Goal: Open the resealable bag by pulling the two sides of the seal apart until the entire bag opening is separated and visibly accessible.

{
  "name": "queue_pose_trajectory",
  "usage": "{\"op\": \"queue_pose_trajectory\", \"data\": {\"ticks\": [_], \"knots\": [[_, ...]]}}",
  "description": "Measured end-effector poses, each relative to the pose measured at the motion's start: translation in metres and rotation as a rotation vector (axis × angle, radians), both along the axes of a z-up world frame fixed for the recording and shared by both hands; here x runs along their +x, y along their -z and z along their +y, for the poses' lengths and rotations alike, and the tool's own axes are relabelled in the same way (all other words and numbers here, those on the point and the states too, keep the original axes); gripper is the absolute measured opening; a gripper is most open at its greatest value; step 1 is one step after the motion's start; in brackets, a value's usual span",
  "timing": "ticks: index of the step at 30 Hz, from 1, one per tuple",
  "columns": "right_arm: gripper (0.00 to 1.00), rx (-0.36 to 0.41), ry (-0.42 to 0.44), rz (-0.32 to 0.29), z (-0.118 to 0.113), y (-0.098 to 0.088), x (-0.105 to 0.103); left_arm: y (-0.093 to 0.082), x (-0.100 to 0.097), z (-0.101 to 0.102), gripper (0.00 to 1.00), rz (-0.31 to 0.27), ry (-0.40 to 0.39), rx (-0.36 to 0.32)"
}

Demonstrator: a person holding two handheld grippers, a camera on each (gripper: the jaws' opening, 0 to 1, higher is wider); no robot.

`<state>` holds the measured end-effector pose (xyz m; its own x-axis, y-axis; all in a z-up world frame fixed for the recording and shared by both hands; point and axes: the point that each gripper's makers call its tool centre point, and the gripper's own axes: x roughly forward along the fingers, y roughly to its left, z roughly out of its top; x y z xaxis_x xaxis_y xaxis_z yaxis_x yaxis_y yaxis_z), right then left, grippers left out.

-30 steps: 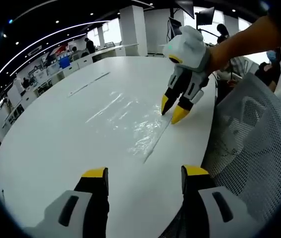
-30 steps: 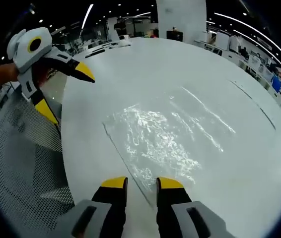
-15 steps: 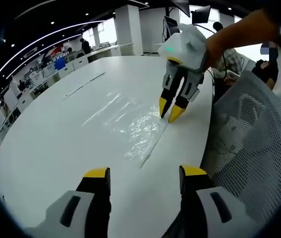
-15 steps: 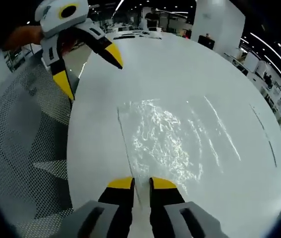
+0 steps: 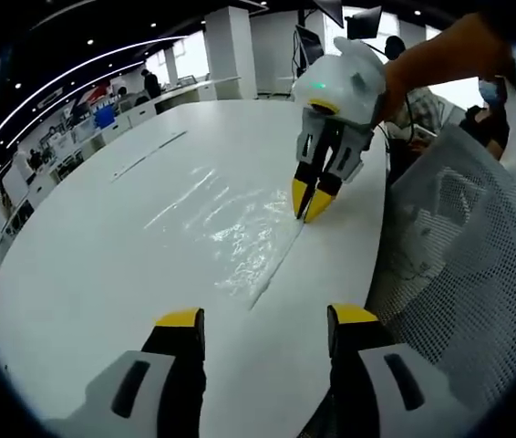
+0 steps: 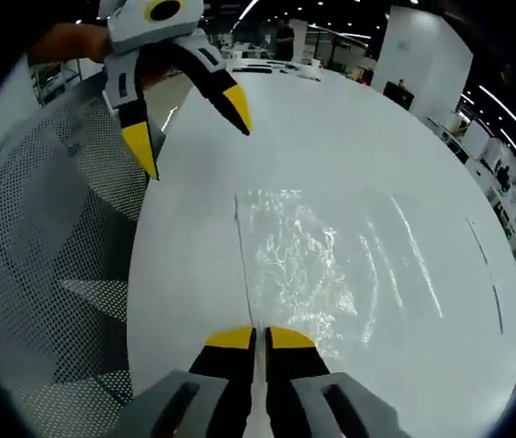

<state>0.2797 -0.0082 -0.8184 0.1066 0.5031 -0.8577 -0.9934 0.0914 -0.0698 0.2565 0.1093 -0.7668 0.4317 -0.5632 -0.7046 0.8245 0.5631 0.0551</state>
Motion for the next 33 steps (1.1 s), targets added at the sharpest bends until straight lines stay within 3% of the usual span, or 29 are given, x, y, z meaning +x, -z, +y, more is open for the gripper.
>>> {"op": "queue_pose_trajectory", "data": {"ticks": [3, 11, 17, 33], "knots": [[0.0, -0.007, -0.022, -0.02, 0.0, -0.001, 0.0, 0.001, 0.0, 0.0, 0.52, 0.002, 0.007, 0.005], [0.0, 0.014, -0.019, 0.001, -0.001, -0.012, -0.001, 0.004, 0.001, -0.004, 0.5, -0.001, 0.047, 0.034], [0.0, 0.029, -0.086, -0.039, 0.001, -0.027, -0.004, 0.003, 0.004, -0.011, 0.47, -0.016, 0.088, 0.045], [0.0, 0.102, -0.115, -0.055, 0.007, -0.052, -0.013, 0.007, 0.012, -0.022, 0.29, -0.059, 0.204, 0.095]]}}
